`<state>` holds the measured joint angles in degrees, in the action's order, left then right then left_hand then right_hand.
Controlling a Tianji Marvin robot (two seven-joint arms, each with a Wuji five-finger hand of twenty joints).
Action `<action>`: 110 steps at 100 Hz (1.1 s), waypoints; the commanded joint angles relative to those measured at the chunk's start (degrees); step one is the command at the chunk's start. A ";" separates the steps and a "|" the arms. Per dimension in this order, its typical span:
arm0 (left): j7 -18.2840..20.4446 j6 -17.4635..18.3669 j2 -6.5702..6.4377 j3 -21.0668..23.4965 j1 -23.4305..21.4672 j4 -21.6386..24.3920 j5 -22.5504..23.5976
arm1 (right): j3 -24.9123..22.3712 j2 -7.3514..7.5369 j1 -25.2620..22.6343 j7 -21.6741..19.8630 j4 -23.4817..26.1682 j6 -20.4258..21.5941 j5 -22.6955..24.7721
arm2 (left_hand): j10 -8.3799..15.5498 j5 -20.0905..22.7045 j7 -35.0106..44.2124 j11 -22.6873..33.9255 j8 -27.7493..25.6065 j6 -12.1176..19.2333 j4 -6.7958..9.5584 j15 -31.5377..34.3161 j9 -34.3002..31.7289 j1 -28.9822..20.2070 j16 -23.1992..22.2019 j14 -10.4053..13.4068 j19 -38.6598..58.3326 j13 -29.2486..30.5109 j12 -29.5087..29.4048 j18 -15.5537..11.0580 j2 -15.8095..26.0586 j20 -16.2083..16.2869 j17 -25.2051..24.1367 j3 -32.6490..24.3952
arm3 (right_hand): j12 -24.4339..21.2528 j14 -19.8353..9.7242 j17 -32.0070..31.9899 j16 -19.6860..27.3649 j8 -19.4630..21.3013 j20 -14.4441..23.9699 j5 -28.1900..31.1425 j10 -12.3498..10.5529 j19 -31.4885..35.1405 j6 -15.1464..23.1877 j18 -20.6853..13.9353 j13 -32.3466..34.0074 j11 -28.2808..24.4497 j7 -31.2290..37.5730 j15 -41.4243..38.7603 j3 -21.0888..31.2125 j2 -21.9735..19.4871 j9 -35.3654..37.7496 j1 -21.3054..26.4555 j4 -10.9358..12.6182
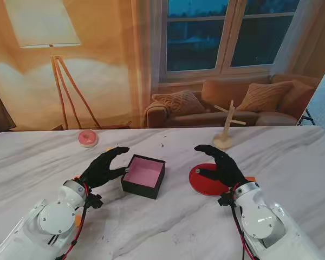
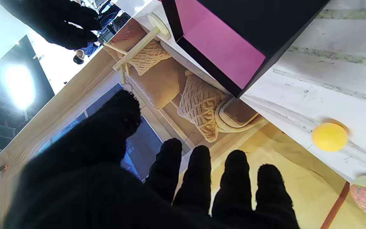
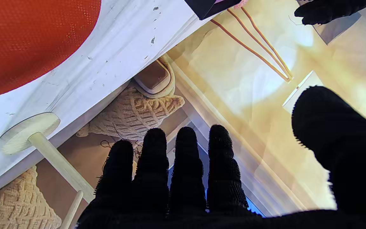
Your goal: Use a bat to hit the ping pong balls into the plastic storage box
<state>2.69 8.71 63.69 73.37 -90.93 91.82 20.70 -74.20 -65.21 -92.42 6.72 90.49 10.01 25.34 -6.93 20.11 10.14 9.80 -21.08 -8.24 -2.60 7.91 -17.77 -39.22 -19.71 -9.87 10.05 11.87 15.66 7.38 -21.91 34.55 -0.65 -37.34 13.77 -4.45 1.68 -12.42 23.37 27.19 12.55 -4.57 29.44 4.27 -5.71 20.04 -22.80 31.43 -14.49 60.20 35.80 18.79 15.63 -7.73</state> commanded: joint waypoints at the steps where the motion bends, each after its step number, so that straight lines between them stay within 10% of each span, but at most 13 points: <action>1: 0.74 -0.20 0.11 -0.06 -0.15 0.37 -0.14 | -0.01 -0.01 -0.23 -0.72 0.17 -0.36 0.13 | 1.46 -1.98 -0.89 -0.75 0.55 1.39 -0.88 -0.53 2.64 1.04 0.26 1.47 -0.66 -2.52 -1.02 -2.16 0.07 -0.44 -0.55 0.83 | -0.06 -2.05 0.00 0.44 0.02 1.04 -0.29 -0.27 -1.29 -0.21 -2.20 -1.36 -0.14 -1.02 0.11 0.66 0.43 -0.49 -0.72 0.50; 110: 0.48 -1.20 0.26 -0.49 -0.29 1.03 -0.74 | -4.40 1.31 -0.41 -3.17 0.67 -1.01 6.94 | -0.05 -1.09 -0.61 -0.52 0.25 1.49 -0.84 -0.07 1.89 0.98 -0.28 -0.59 -0.16 -2.21 -0.34 -0.03 1.10 0.29 -0.45 2.54 | 4.96 -0.02 2.50 -2.06 6.21 4.00 5.24 2.19 3.28 -1.02 -1.02 3.70 -6.23 5.20 -4.55 2.30 1.91 1.84 -0.04 0.25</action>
<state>2.53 7.81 63.73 73.00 -91.12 92.49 20.08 -77.68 -64.75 -92.94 4.84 91.01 9.04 32.27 -6.98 20.11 10.13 9.79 -21.07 -8.24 -2.60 7.91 -17.77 -39.22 -19.71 -10.56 10.05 11.87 15.64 7.92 -21.53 34.55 -0.65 -35.91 18.17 -4.23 3.95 -13.87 28.54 29.77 15.54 -2.47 31.37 3.49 -5.75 21.96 -28.93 35.36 -18.09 60.20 35.88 19.62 15.63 -7.73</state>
